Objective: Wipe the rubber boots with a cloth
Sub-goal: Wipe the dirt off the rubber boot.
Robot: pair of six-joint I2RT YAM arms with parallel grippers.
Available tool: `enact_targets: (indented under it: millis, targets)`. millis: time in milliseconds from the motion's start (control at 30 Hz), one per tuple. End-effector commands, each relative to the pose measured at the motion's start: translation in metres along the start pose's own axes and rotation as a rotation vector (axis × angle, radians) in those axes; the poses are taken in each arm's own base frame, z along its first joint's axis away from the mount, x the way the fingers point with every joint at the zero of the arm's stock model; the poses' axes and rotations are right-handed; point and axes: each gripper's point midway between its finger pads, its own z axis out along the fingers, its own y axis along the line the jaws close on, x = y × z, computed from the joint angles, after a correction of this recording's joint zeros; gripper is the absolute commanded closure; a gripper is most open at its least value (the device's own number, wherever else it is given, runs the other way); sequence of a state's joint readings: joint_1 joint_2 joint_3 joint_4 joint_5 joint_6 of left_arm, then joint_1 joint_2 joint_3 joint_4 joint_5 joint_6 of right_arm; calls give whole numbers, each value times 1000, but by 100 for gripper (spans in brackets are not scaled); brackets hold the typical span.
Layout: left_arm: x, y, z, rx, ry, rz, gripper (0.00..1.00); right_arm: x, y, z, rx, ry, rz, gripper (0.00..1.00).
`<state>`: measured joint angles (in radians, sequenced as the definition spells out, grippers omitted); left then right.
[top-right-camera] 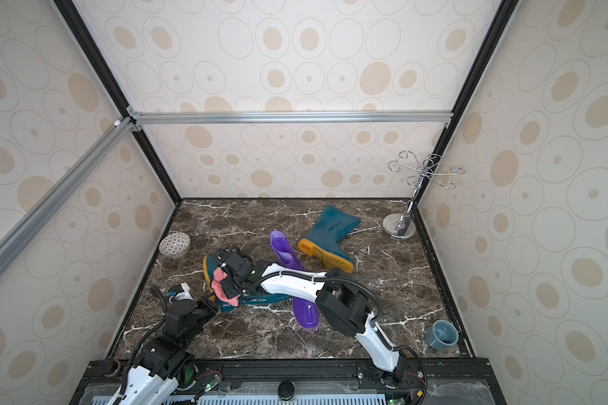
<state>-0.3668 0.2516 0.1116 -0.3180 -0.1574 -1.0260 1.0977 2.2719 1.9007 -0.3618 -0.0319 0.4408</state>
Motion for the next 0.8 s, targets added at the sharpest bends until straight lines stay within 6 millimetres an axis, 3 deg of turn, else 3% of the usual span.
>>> enact_targets:
  millis: [0, 133, 233, 333, 500, 600, 767]
  targets:
    - [34, 48, 7, -142, 81, 24, 100, -9, -4, 20, 1, 31, 6, 100]
    - [33, 47, 7, -136, 79, 25, 100, -24, -6, 42, 21, 16, -13, 100]
    - [33, 47, 7, -136, 79, 26, 100, -44, -13, 45, 43, -21, 5, 100]
    - [34, 47, 7, -135, 80, 26, 100, -47, -25, 46, 66, -22, 12, 100]
    - [33, 47, 7, -137, 75, 24, 100, -9, -43, 29, 133, 47, 19, 100]
    - [33, 47, 7, -137, 72, 22, 100, 8, -46, 8, 129, 6, 26, 100]
    - [32, 49, 7, -145, 68, 20, 100, 35, -32, -23, 123, 25, -32, 100]
